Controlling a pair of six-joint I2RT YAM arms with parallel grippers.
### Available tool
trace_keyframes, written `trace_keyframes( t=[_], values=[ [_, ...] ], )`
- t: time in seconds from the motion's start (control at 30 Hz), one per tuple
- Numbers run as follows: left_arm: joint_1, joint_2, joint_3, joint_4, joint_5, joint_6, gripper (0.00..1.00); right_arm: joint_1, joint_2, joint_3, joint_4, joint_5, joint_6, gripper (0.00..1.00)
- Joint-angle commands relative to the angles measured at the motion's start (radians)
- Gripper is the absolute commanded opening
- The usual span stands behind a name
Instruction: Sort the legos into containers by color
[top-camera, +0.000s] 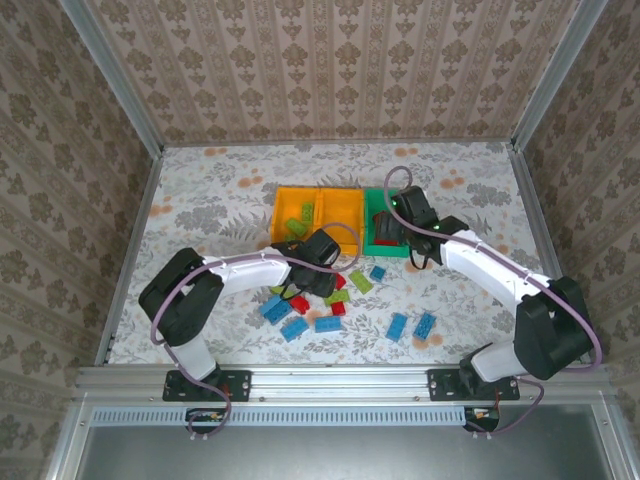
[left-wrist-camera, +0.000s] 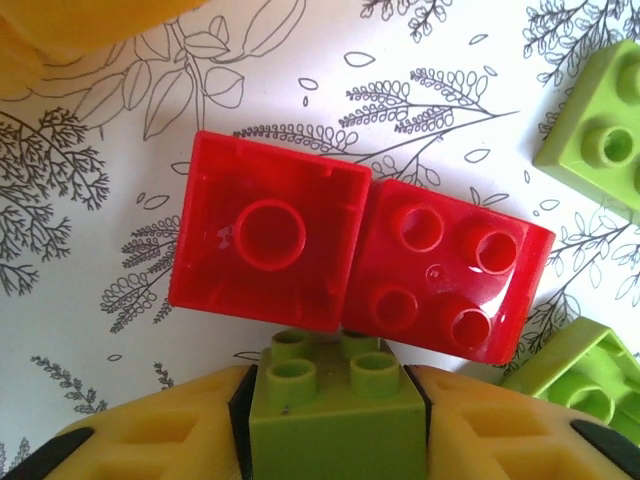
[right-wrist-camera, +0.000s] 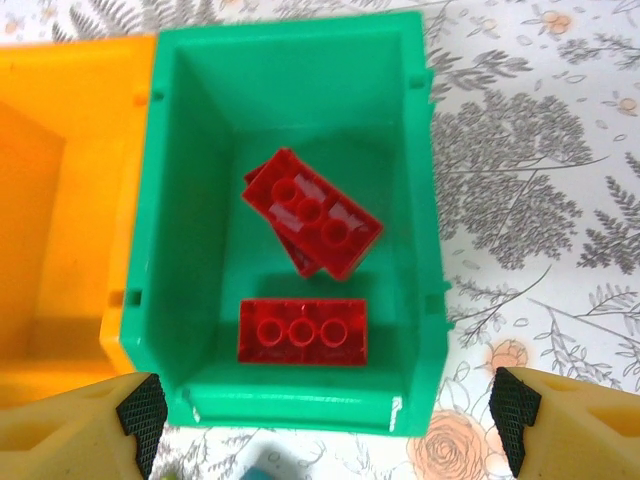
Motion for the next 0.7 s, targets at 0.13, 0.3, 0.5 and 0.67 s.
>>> trace_keyframes(
  t=[0.13,0.3,0.5,0.67],
  values=[
    [-0.001,-0.016,0.025,-0.017,-0.025,-0.004,0.33,0.077,-0.086,-0.101,0.0,0.036,-0.039,0.87],
    [0.027,-0.097,0.026,-0.06,-0.046,-0.006,0.33,0.152,-0.144,-0.177,0.023,0.05,-0.053,0.86],
    [0.106,-0.198,0.082,-0.11,-0.067,0.05,0.34,0.237,-0.135,-0.217,0.025,0.045,-0.071,0.83],
    [0.236,-0.199,0.138,-0.101,-0.033,0.088,0.35,0.318,-0.084,-0.226,0.031,0.046,-0.044,0.81]
  ],
)
